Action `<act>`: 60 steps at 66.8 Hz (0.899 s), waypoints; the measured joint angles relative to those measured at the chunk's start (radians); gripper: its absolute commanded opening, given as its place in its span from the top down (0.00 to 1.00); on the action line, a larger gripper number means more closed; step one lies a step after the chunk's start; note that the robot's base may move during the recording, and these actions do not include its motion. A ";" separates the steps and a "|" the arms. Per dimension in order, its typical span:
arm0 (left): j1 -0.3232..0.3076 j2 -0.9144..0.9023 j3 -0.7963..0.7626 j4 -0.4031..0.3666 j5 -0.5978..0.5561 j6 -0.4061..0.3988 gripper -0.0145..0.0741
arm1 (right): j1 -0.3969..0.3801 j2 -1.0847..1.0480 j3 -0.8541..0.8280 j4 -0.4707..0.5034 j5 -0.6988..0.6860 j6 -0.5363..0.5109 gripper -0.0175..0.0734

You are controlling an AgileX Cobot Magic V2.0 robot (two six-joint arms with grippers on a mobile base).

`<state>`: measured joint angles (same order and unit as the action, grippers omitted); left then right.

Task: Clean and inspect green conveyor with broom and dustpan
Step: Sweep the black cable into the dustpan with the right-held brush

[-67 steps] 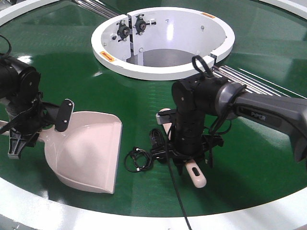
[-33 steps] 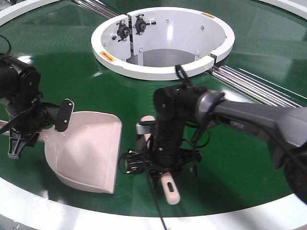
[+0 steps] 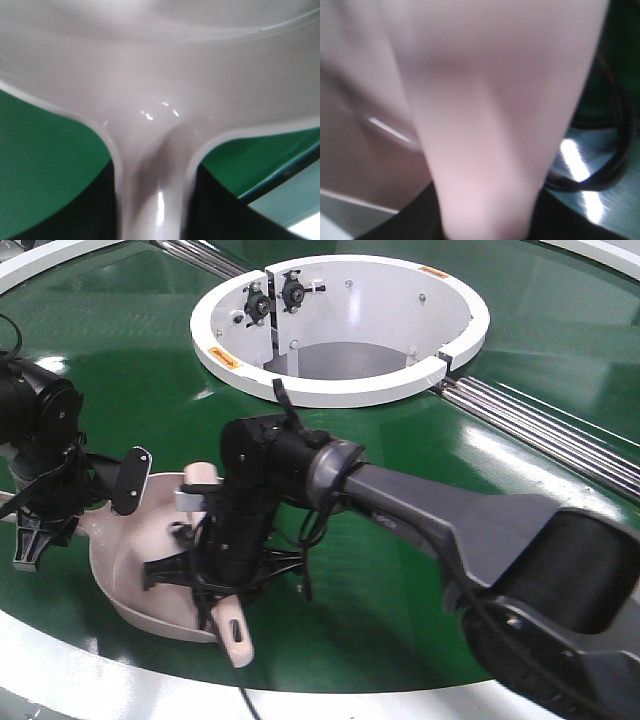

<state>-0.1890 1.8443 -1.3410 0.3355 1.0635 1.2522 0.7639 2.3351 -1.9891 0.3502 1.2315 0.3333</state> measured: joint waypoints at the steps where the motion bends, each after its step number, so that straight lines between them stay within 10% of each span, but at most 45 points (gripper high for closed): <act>1: 0.000 0.000 0.000 0.000 0.000 0.000 0.84 | 0.001 0.003 -0.005 0.004 -0.001 -0.006 0.81; 60: 0.000 0.000 0.000 0.001 -0.001 0.000 0.84 | -0.050 -0.206 0.012 -0.209 0.011 0.016 0.81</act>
<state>-0.1890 1.8443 -1.3410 0.3364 1.0623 1.2522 0.7141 2.1294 -1.9772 0.1412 1.2429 0.3488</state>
